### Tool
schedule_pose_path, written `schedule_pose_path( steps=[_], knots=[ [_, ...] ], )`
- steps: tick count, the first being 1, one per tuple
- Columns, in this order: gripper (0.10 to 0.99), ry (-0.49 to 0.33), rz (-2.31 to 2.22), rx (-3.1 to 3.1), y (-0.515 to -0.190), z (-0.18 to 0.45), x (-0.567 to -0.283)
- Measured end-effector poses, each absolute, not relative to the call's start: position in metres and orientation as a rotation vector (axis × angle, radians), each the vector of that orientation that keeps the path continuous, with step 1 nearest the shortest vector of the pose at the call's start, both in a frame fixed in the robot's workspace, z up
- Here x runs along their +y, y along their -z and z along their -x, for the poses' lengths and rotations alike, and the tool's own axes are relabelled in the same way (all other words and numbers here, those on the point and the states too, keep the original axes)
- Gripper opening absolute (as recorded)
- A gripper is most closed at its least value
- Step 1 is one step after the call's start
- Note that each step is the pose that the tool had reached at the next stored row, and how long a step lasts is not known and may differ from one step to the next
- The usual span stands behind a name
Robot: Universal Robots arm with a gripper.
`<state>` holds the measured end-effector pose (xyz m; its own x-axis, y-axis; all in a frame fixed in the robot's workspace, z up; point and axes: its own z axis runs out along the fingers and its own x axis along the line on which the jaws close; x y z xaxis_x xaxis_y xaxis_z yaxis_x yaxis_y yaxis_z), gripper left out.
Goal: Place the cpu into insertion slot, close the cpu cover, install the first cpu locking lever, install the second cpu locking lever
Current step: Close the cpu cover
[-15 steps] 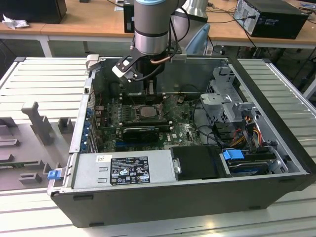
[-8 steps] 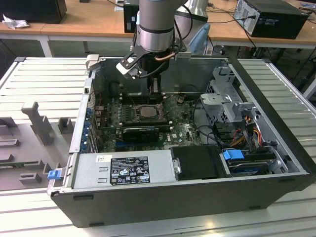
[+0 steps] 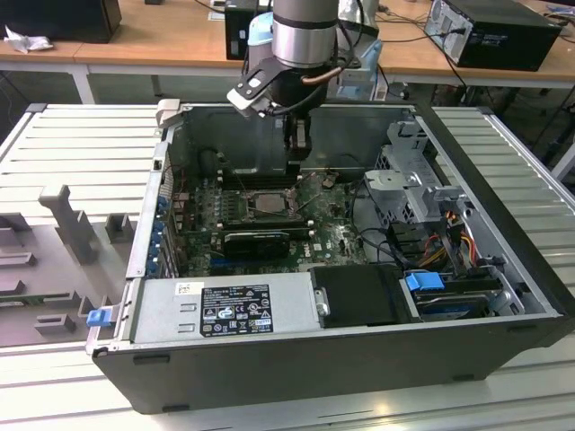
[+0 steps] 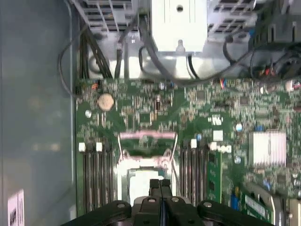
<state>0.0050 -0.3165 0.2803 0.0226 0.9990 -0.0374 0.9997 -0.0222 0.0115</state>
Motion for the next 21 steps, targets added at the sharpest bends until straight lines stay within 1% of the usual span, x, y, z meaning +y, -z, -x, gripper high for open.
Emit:
schedule_pose_path(
  steps=[3, 6, 21],
  knots=[
    [0.106, 0.029, -2.221, 2.172, -0.267, -0.013, -0.316],
    [0.106, 0.029, -2.221, 2.172, -0.264, -0.019, -0.316],
    [0.106, 0.019, -2.214, 2.182, -0.264, -0.046, -0.310]
  ],
)
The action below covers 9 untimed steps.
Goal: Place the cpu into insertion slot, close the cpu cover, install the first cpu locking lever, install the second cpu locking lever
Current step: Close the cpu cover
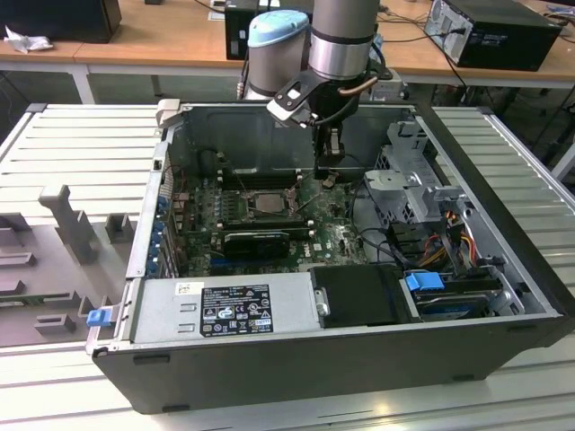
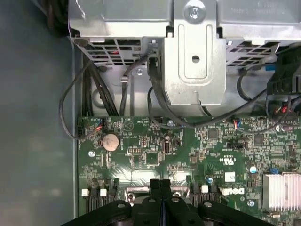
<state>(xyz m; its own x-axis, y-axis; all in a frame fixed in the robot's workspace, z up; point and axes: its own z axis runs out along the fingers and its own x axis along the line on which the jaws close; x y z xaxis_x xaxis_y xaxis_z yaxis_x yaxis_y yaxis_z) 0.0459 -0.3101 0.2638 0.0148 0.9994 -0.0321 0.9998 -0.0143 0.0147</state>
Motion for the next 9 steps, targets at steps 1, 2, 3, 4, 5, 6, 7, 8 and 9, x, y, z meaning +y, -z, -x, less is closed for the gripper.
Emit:
schedule_pose_path(
  steps=[1, 2, 3, 4, 5, 6, 7, 8, 9],
  knots=[
    [0.106, 0.020, -2.214, 2.182, -0.264, -0.048, -0.310],
    [0.106, 0.020, -2.214, 2.182, -0.264, -0.053, -0.310],
    [0.106, 0.020, -2.213, 2.183, -0.264, -0.055, -0.310],
    [0.106, 0.019, -2.213, 2.183, -0.264, -0.057, -0.310],
    [0.106, 0.020, -2.212, 2.184, -0.263, -0.058, -0.310],
    [0.106, 0.019, -2.210, 2.186, -0.261, -0.062, -0.310],
    [0.106, 0.020, -2.209, 2.187, -0.257, -0.063, -0.310],
    [0.106, 0.021, -2.209, 2.188, -0.253, -0.063, -0.310],
    [0.106, 0.021, -2.209, 2.188, -0.249, -0.063, -0.310]
  ],
)
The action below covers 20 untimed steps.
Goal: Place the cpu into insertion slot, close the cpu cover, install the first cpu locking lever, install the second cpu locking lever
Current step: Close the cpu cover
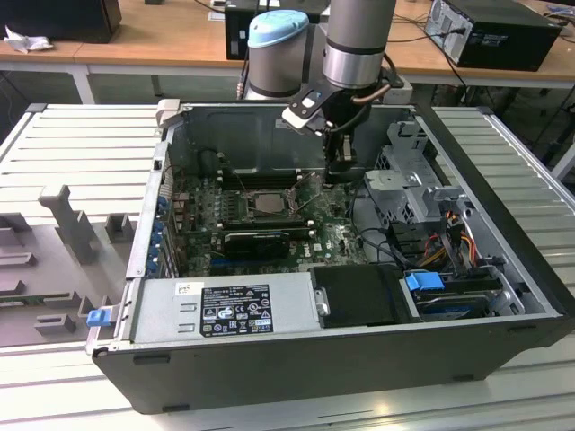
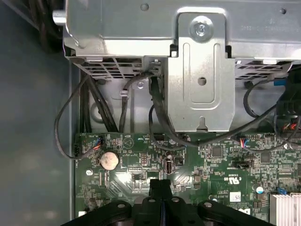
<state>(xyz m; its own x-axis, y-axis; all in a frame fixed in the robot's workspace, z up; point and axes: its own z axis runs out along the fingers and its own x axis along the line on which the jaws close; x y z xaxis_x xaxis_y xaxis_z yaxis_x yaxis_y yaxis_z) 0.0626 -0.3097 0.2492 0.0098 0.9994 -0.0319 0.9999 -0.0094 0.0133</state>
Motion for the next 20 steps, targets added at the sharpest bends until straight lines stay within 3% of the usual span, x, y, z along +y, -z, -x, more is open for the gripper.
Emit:
schedule_pose_path(
  steps=[12, 20],
  knots=[
    [0.106, 0.016, -2.210, 2.192, -0.244, 0.014, -0.309],
    [0.106, 0.020, -2.163, 2.242, -0.231, 0.027, -0.309]
  ],
)
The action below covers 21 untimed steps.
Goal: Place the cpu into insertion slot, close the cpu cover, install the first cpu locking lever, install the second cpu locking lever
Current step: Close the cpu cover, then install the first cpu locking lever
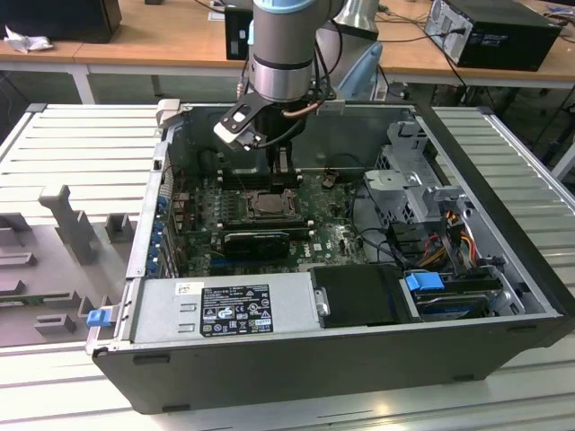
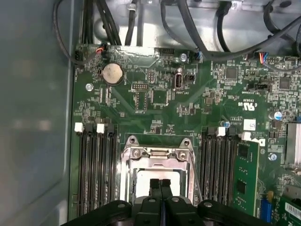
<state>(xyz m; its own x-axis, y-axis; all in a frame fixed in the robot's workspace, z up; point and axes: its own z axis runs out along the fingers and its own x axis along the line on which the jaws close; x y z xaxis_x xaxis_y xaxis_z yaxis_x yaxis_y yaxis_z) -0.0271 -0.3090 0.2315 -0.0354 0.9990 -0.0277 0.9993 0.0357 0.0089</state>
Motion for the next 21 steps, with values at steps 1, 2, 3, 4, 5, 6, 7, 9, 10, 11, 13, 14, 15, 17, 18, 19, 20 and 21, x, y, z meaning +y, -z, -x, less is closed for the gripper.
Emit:
schedule_pose_path(
  steps=[1, 2, 3, 4, 5, 6, 7, 9, 10, 11, 13, 14, 15, 17, 18, 19, 20, 21],
  knots=[
    [0.106, 0.020, -2.163, 2.242, -0.231, 0.028, -0.309],
    [0.106, 0.020, -2.163, 2.242, -0.231, 0.028, -0.309],
    [0.106, 0.020, -2.163, 2.242, -0.231, 0.028, -0.309],
    [0.106, 0.020, -2.163, 2.242, -0.231, 0.029, -0.309],
    [0.106, 0.020, -2.163, 2.242, -0.231, 0.029, -0.309],
    [0.106, 0.020, -2.163, 2.242, -0.231, 0.030, -0.309],
    [0.106, 0.020, -2.163, 2.242, -0.231, 0.030, -0.309],
    [0.106, 0.020, -2.163, 2.242, -0.231, 0.031, -0.309],
    [0.106, 0.020, -2.163, 2.242, -0.233, 0.031, -0.309],
    [0.106, 0.020, -2.163, 2.242, -0.234, 0.031, -0.309],
    [0.106, 0.020, -2.163, 2.242, -0.238, 0.031, -0.309],
    [0.106, 0.020, -2.163, 2.242, -0.242, 0.031, -0.309],
    [0.106, 0.021, -2.163, 2.241, -0.243, 0.031, -0.309],
    [0.106, 0.024, -2.162, 2.240, -0.250, 0.031, -0.309],
    [0.106, 0.024, -2.162, 2.240, -0.251, 0.031, -0.309],
    [0.106, 0.026, -2.161, 2.239, -0.254, 0.031, -0.309],
    [0.106, 0.028, -2.160, 2.238, -0.257, 0.031, -0.309],
    [0.106, 0.030, -2.159, 2.237, -0.260, 0.031, -0.309]
  ],
)
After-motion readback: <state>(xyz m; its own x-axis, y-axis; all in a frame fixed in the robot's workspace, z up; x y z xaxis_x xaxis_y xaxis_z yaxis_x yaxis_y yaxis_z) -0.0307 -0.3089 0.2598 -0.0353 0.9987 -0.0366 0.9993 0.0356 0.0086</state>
